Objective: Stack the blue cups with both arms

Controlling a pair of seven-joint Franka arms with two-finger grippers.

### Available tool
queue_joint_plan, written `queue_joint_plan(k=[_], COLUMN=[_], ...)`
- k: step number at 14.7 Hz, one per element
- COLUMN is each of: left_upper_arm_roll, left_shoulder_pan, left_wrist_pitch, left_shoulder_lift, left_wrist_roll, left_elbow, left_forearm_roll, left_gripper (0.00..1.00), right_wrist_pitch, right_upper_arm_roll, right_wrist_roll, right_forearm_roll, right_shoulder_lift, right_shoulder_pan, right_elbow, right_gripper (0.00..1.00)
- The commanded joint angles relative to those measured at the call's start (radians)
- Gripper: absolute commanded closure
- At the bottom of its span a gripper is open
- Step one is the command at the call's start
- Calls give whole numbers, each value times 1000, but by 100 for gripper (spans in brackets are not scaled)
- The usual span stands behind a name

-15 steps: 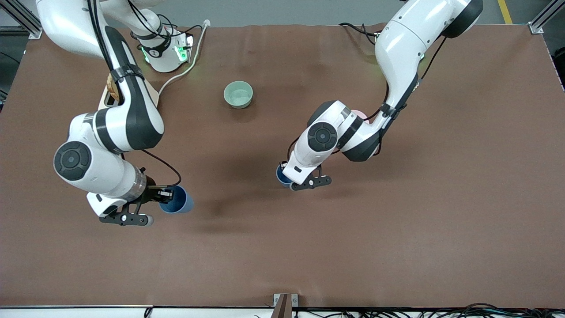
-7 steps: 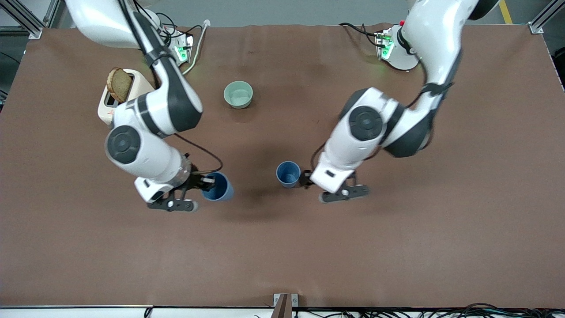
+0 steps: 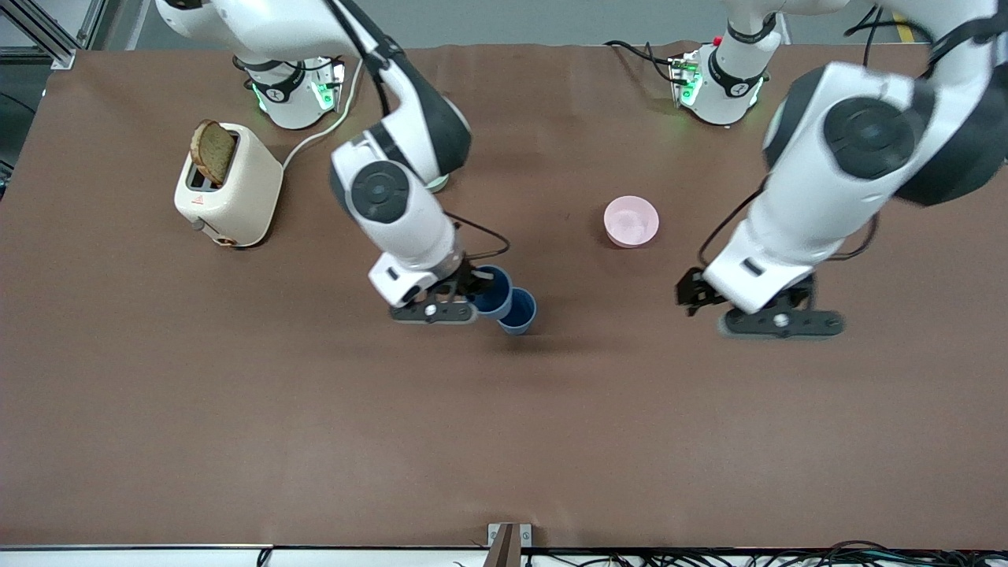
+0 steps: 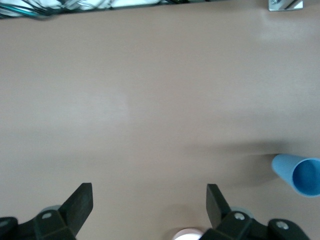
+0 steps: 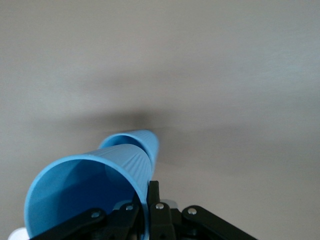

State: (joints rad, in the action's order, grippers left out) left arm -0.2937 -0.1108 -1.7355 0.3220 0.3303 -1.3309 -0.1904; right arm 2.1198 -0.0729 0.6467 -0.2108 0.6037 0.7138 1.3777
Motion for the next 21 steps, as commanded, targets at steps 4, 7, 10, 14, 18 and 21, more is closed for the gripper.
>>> queue_joint_plan(k=[4,7,10,14,18,21], left_upper_arm_roll=[-5,30,215,232,234,232], left_shoulder_pan=[94,100,-13,-35,-20,5], left_wrist_pitch=[172,203,203,194,192,197], left_shoulder_lift=[-172,-233,-311,-409,-426,-422], left_wrist_roll=[-154,-223,-260,-241,-238,-238], left_elbow=[-39,-53,-157,-279,-297,-295], left_forearm_roll=[54,94,176,183,183,183], left_gripper=[0,0,0,0,0,0], right_wrist_pitch=[37,32,23,2,-35,-27], right_upper_arm_roll=[-10,-10,-10,-10,-10,-10], right_wrist_roll=[16,16,13,-15,-18,-18], right_forearm_roll=[-16,-16,-12,-9,-7,-9], right_shoulder_lift=[28,27,25,25,25,30], right_shoulder_pan=[-4,4,13,19,30,29], right_elbow=[-20,-20,-17,-11,-11,-11], right_gripper=[99,99,99,99,99,99])
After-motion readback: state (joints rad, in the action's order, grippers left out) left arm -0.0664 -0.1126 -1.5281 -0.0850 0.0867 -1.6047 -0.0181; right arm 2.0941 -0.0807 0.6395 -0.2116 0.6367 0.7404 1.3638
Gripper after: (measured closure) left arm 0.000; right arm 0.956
